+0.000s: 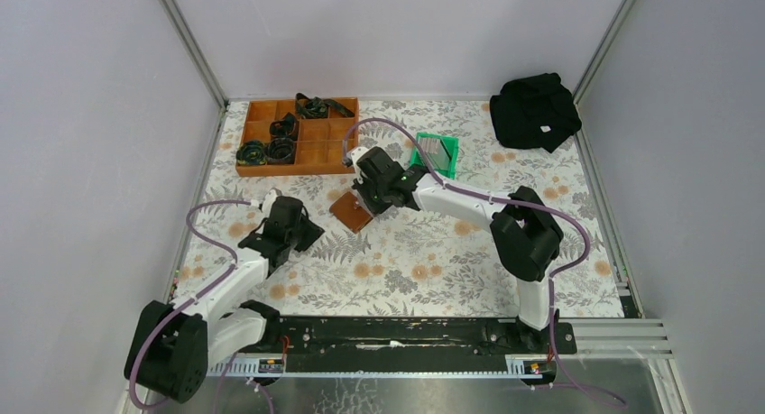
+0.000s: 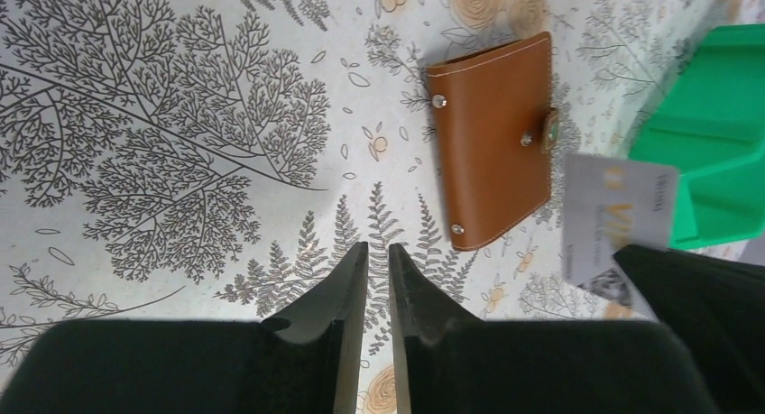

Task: Put the credit cards into the card holder
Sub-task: Open the card holder at the center of the board.

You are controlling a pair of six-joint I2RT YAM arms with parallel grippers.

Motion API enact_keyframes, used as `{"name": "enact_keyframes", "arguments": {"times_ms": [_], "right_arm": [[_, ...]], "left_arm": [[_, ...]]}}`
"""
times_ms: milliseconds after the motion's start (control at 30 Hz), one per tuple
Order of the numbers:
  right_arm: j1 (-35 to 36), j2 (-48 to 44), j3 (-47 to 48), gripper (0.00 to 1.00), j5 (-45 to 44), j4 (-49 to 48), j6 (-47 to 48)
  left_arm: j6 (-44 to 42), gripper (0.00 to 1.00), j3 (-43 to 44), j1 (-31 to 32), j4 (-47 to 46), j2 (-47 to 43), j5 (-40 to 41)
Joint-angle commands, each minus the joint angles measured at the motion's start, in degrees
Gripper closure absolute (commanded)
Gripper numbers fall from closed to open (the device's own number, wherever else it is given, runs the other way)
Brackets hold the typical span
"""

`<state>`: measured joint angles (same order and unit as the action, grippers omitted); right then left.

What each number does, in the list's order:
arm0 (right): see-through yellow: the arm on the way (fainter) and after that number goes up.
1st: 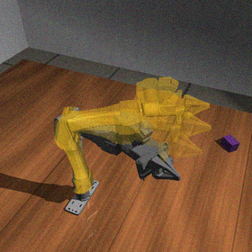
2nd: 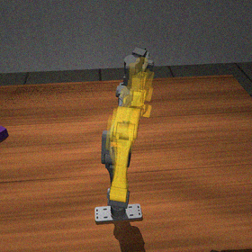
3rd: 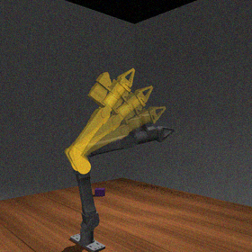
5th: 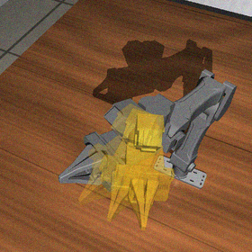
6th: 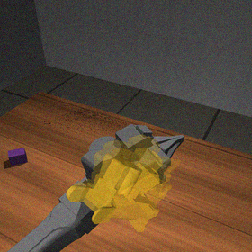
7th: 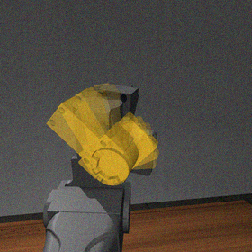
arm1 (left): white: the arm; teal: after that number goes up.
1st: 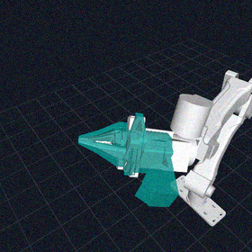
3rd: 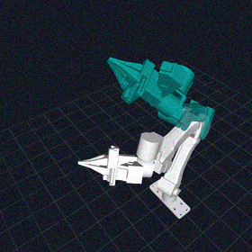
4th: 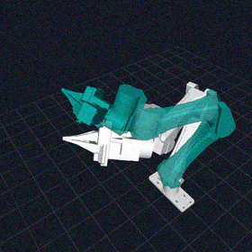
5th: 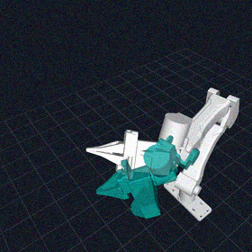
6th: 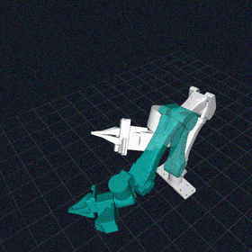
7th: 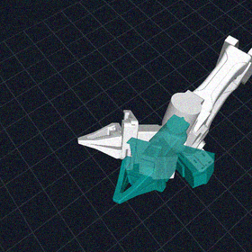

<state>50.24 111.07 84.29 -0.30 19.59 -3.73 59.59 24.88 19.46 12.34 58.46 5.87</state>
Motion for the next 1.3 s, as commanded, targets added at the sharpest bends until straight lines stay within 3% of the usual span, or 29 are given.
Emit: {"name": "enact_keyframes", "arguments": {"times_ms": [0,767,1267], "right_arm": [[0.71,0.94,4.30,1.00,-4.46,-2.70,2.29],[2.62,5.44,8.63,1.00,-1.48,-2.20,3.50],[2.50,5.42,7.13,1.00,-9.33,-5.24,5.84]], "left_arm": [[-0.17,0.79,1.86,0.42,-1.60,2.66,1.65],[-2.37,0.78,10.47,1.05,-7.56,18.29,1.35],[-3.06,0.78,12.69,1.09,-8.62,23.16,1.23]]}}
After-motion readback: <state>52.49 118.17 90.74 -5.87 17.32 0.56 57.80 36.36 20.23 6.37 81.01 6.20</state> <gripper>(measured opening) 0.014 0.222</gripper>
